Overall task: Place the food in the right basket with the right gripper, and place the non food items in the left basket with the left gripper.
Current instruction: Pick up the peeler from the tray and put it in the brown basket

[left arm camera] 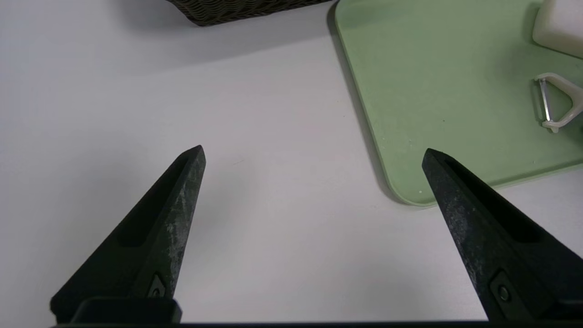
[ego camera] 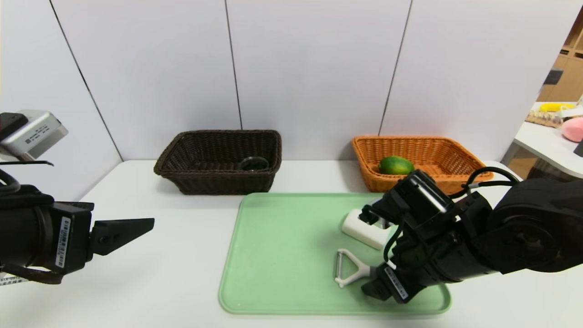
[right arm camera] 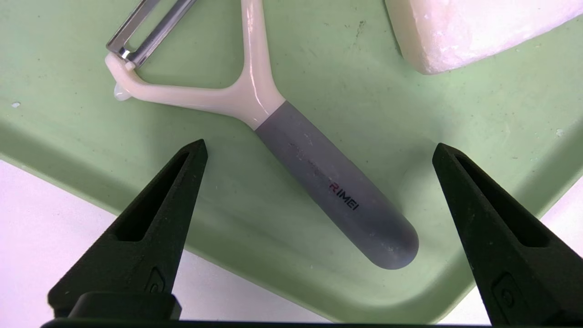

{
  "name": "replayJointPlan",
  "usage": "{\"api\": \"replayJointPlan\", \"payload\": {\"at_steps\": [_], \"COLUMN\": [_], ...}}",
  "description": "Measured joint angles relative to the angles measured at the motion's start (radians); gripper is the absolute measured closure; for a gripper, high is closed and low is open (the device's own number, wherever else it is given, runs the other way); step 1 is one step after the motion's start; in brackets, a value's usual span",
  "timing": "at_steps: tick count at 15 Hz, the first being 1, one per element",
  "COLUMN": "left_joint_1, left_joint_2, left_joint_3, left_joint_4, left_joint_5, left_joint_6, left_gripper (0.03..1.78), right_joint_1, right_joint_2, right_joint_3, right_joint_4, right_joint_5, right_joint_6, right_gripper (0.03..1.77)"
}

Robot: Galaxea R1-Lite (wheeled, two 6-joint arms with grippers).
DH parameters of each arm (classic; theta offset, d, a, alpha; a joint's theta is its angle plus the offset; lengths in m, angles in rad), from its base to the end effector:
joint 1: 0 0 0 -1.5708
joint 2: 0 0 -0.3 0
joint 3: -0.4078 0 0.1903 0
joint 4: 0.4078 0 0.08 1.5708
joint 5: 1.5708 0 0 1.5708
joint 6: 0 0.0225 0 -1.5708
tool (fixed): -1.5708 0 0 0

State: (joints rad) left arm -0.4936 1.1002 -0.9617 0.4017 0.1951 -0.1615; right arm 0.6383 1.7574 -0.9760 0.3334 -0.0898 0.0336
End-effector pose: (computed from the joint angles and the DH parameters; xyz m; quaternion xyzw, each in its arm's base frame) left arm 0.1209 -0.0601 0.2655 0.0129 0.2619 -0.1226 0.9572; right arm 0.2244 0.1640 0.1334 -0.1746 0.4981 0.2215 0.8200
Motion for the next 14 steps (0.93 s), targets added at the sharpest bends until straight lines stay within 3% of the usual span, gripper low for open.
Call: {"api": "replayJointPlan", "payload": {"at_steps": [5, 9, 12, 14], "left_joint_1": [0.0, 0.0, 0.003, 0.007], "left_joint_2": [0.003, 0.001, -0.009, -0.02], "left_joint_3": [-0.001, -0.003, -0.009, -0.01], "left_joint_4": [0.0, -0.001, -0.001, 0.0], "left_joint_5": [0.0, 0.0, 0.003, 0.004], "left_joint_6": [0.001, 0.0, 0.001, 0.0], "left_gripper": [0.12, 0.12, 0.12, 0.12], "right_joint_1": [0.0, 0.0, 0.0, -0.002], "right_joint_2": [0.004, 0.009, 0.011, 0.009], "right_joint_3": [-0.004, -0.006, -0.006, -0.005], "right_joint_4": [0.002, 0.001, 0.003, 0.006], "right_joint_5": [0.0, 0.0, 0.0, 0.001], "right_joint_6": [-0.001, 0.002, 0.008, 0.01], "right_gripper": [0.1, 0.71, 1.02, 1.53]}}
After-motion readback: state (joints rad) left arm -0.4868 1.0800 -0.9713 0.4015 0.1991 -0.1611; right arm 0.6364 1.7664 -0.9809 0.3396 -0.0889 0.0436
